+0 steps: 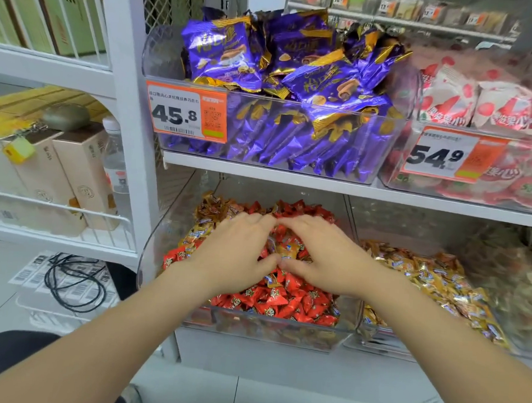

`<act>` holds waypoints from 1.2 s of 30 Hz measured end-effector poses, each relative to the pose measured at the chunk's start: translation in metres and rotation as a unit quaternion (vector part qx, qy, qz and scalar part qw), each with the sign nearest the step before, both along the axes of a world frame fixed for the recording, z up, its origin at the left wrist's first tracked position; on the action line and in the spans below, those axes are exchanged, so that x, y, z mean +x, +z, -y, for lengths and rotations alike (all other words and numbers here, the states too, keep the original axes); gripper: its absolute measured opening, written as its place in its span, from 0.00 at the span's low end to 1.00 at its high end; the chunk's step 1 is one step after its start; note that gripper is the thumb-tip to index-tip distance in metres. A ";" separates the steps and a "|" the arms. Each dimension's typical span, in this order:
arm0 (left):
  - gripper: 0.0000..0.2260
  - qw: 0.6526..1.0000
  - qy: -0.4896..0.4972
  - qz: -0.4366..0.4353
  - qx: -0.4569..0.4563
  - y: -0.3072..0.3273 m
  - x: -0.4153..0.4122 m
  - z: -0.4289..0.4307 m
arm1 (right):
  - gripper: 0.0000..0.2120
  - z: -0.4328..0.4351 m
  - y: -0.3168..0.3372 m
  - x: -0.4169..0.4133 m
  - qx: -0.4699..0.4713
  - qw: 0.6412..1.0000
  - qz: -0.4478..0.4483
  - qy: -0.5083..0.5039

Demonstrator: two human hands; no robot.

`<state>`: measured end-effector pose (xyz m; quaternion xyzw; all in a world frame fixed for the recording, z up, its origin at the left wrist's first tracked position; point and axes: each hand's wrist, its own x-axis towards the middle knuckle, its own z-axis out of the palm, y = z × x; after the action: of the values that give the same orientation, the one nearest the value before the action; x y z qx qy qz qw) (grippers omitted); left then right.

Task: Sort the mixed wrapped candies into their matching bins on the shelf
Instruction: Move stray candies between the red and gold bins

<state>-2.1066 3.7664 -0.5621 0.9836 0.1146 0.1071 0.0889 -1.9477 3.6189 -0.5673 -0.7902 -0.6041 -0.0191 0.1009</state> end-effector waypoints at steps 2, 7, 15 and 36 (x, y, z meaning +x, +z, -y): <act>0.20 0.999 -0.017 -0.020 0.023 -0.001 0.005 0.000 | 0.32 -0.002 -0.005 0.000 -0.001 1.000 -0.002 -0.017; 0.09 1.000 0.001 -0.005 -0.012 0.002 0.010 -0.008 | 0.11 0.003 0.011 0.001 0.057 0.997 -0.022 -0.037; 0.16 0.991 0.047 0.066 -0.103 -0.002 0.003 -0.012 | 0.05 0.019 0.028 0.002 0.197 0.924 -0.290 -0.152; 0.13 0.996 -0.065 -0.013 -0.066 -0.008 0.015 -0.022 | 0.20 0.008 0.006 0.000 -0.084 0.995 -0.049 -0.003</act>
<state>-2.0916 3.7883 -0.5705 0.9823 0.0587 0.0803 0.1588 -1.9481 3.6108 -0.5611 -0.7978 -0.5955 0.0702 0.0632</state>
